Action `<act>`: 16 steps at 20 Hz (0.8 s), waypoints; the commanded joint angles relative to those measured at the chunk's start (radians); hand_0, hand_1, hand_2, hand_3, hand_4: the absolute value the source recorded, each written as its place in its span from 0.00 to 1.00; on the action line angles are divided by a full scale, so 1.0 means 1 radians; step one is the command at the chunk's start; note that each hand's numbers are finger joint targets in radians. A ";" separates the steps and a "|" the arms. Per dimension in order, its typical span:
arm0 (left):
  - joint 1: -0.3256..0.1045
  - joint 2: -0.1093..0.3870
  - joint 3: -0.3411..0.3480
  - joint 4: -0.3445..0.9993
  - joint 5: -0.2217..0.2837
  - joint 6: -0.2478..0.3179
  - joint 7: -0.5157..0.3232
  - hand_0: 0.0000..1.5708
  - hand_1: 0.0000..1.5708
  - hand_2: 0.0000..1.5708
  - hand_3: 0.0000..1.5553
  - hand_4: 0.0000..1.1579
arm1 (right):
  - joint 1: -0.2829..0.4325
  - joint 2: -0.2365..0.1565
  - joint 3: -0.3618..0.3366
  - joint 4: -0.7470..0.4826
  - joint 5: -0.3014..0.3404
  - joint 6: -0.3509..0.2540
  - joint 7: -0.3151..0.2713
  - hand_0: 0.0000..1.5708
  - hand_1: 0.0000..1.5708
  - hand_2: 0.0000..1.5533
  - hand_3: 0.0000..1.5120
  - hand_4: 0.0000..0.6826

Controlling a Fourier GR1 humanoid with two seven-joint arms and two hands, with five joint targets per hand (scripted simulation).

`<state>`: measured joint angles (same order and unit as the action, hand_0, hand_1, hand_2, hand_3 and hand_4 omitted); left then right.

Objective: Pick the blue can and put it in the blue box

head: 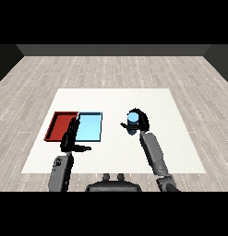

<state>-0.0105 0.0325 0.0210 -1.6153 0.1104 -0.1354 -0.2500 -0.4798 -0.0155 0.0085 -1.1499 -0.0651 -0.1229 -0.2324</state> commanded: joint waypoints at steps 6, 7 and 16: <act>-0.170 -0.032 -0.004 0.105 0.020 0.035 0.093 0.00 0.00 0.00 0.00 0.00 | 0.036 0.015 0.091 -0.140 0.001 -0.034 0.045 0.95 0.95 0.94 0.95 0.93; -0.060 -0.020 -0.025 -0.011 0.048 -0.001 0.128 0.00 0.00 0.00 0.00 0.00 | 0.055 0.015 0.105 -0.167 0.003 -0.041 0.055 0.95 0.95 0.94 0.95 0.93; -0.103 -0.032 -0.221 0.113 0.089 0.082 0.106 0.00 0.00 0.00 0.00 0.00 | 0.120 0.001 0.119 -0.239 -0.019 -0.007 0.062 0.93 0.93 0.94 0.95 0.92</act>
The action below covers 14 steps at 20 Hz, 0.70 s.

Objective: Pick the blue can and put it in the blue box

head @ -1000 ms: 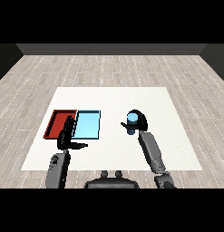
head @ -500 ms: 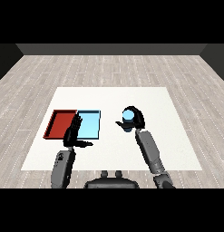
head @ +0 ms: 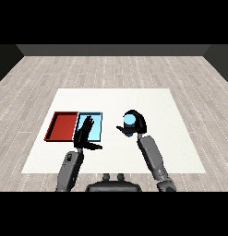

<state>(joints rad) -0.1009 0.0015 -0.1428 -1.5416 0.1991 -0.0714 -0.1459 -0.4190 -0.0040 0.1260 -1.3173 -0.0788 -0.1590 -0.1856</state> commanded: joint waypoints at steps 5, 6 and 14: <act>-0.028 -0.001 -0.133 0.039 -0.007 0.129 0.023 0.00 0.00 0.00 0.00 0.00 | -0.024 0.004 0.042 -0.001 -0.014 -0.007 0.008 0.92 0.92 0.94 0.95 0.90; -0.062 -0.001 -0.144 0.049 -0.013 0.159 0.041 0.00 0.00 0.00 0.00 0.00 | -0.116 0.004 0.088 0.031 -0.016 -0.101 0.056 0.93 0.93 0.95 0.95 0.91; -0.184 -0.001 -0.224 0.271 0.001 0.244 -0.073 0.00 0.00 0.00 0.00 0.00 | -0.049 0.004 0.194 -0.008 -0.026 -0.122 -0.002 0.91 0.91 0.94 0.94 0.90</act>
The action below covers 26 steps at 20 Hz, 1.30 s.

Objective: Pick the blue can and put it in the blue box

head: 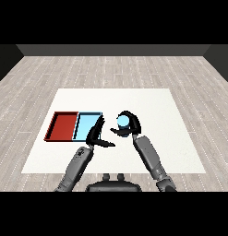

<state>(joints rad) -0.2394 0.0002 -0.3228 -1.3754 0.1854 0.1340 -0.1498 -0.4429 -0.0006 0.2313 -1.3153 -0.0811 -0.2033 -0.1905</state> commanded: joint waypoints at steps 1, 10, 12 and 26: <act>-0.045 0.000 -0.030 0.047 0.019 0.055 -0.017 0.00 0.00 0.00 0.00 0.00 | 0.000 0.001 0.014 -0.097 -0.007 0.020 0.082 0.91 0.91 0.94 0.94 0.91; -0.069 0.000 -0.141 0.137 0.107 0.120 -0.057 0.00 0.00 0.00 0.00 0.00 | -0.066 0.001 0.085 -0.010 -0.019 -0.061 0.026 0.91 0.91 0.94 0.94 0.90; -0.075 0.000 -0.101 0.104 0.069 0.079 -0.024 0.00 0.00 0.00 0.00 0.00 | 0.005 0.001 0.118 -0.075 -0.015 -0.061 0.034 0.92 0.92 0.94 0.94 0.90; -0.045 0.000 -0.096 0.145 0.076 0.035 -0.078 0.00 0.00 0.00 0.00 0.00 | -0.006 0.001 0.190 0.003 -0.066 -0.062 -0.047 0.94 0.94 0.94 0.94 0.88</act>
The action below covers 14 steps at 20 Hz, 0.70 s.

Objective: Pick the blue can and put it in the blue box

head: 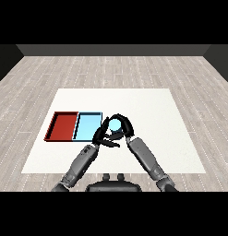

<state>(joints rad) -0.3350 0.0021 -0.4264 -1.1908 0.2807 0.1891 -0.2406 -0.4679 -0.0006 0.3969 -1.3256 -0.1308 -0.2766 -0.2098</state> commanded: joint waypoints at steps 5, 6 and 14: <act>-0.049 -0.002 0.024 0.015 0.000 -0.019 0.011 0.00 0.00 0.00 0.00 0.00 | -0.010 0.001 0.063 0.037 -0.037 -0.030 -0.023 0.92 0.92 0.94 0.93 0.84; -0.075 -0.002 -0.099 0.061 0.084 0.073 -0.062 0.00 0.00 0.00 0.00 0.00 | -0.007 0.001 0.033 -0.022 0.016 -0.005 0.039 0.92 0.92 0.94 0.93 0.84; -0.077 -0.002 -0.091 -0.035 -0.010 0.157 0.079 0.00 0.00 0.00 0.00 0.09 | -0.011 0.000 0.106 -0.009 -0.062 -0.057 -0.020 0.95 0.95 0.95 0.93 0.79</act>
<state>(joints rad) -0.4156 0.0071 -0.4958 -1.1611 0.3145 0.2826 -0.2415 -0.4982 -0.0036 0.4945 -1.3228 -0.1748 -0.3406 -0.2117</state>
